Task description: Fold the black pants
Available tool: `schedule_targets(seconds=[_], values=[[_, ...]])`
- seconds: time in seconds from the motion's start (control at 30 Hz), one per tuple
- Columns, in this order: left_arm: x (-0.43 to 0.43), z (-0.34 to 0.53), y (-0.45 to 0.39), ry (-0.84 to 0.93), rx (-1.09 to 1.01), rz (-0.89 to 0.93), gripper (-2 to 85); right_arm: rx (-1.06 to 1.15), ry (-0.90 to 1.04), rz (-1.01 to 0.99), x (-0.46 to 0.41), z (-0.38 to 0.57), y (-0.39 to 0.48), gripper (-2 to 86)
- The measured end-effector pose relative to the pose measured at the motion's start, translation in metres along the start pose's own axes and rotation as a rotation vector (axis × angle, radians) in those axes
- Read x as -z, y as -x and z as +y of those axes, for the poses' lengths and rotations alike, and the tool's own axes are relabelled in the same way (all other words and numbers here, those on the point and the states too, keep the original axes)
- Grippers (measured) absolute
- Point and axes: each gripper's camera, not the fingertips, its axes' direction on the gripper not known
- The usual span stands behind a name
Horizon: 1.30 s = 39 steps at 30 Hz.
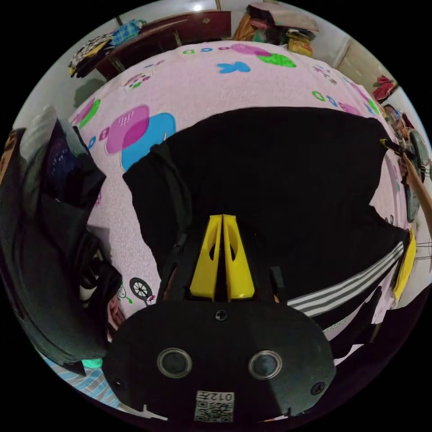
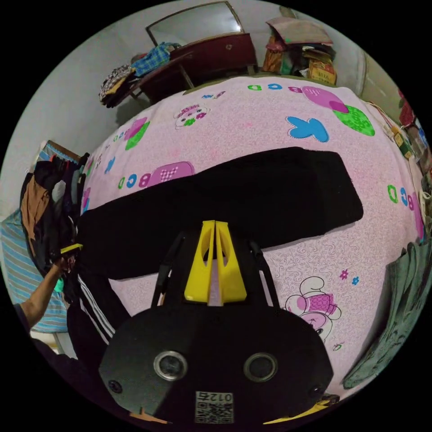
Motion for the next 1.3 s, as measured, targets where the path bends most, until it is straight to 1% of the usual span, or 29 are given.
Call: schedule_targets(seconds=[0.1,0.2,0.27,0.33,0.37,0.43,0.5,0.57,0.63,0.7,0.87,0.9,0.93,1.0,1.07,1.17,1.3], values=[[-0.001,0.005,0.001,-0.006,-0.001,0.005,0.0,-0.011,-0.012,0.007,-0.004,-0.001,-0.003,-1.0],[-0.001,0.007,-0.016,0.007,-0.099,-0.112,0.0,-0.088,-0.034,-0.009,-0.006,0.002,-0.008,-1.0],[-0.002,0.008,-0.023,0.028,-0.138,-0.151,0.0,-0.139,-0.045,-0.006,-0.006,0.008,-0.008,-1.0],[0.0,0.01,-0.025,0.056,-0.159,-0.149,0.0,-0.094,-0.026,0.012,-0.001,0.023,0.006,-1.0],[0.005,0.016,-0.027,0.048,-0.175,-0.139,0.0,-0.067,-0.012,-0.015,0.001,0.029,0.009,-1.0],[0.016,0.032,-0.033,0.018,-0.243,-0.094,0.0,0.063,0.082,-0.123,0.011,0.06,0.025,-1.0],[0.025,0.063,-0.039,0.031,-0.335,-0.048,0.0,0.139,0.175,-0.111,0.021,0.091,0.034,-1.0],[0.029,0.09,-0.039,0.05,-0.375,-0.005,0.0,0.135,0.24,-0.092,0.033,0.125,0.034,-1.0],[0.03,0.117,-0.035,0.075,-0.392,0.047,0.0,0.041,0.249,-0.122,0.055,0.171,0.022,-0.9],[0.03,0.143,-0.031,0.072,-0.396,0.052,0.0,-0.047,0.216,-0.13,0.07,0.203,0.01,-0.9],[0.006,0.192,-0.019,0.169,-0.391,-0.032,-0.1,-0.284,0.149,-0.028,0.079,0.273,-0.021,-0.9],[0.004,0.196,-0.017,0.164,-0.374,-0.021,-0.1,-0.343,0.139,-0.018,0.076,0.287,-0.026,-0.9],[0.007,0.202,-0.011,0.112,-0.333,0.005,-0.1,-0.388,0.135,-0.036,0.071,0.298,-0.031,-0.9],[0.007,0.21,-0.004,0.106,-0.286,0.035,-0.1,-0.445,0.143,-0.032,0.061,0.311,-0.036,-0.9],[0.004,0.218,-0.005,0.14,-0.315,0.01,-0.1,-0.468,0.203,-0.007,0.049,0.321,-0.039,-0.9],[0.009,0.231,-0.004,0.106,-0.315,-0.014,-0.1,-0.483,0.176,-0.013,0.046,0.328,-0.042,-1.0],[0.011,0.239,0.0,0.1,-0.268,-0.012,-0.1,-0.453,0.216,-0.031,0.041,0.327,-0.045,-1.0]])
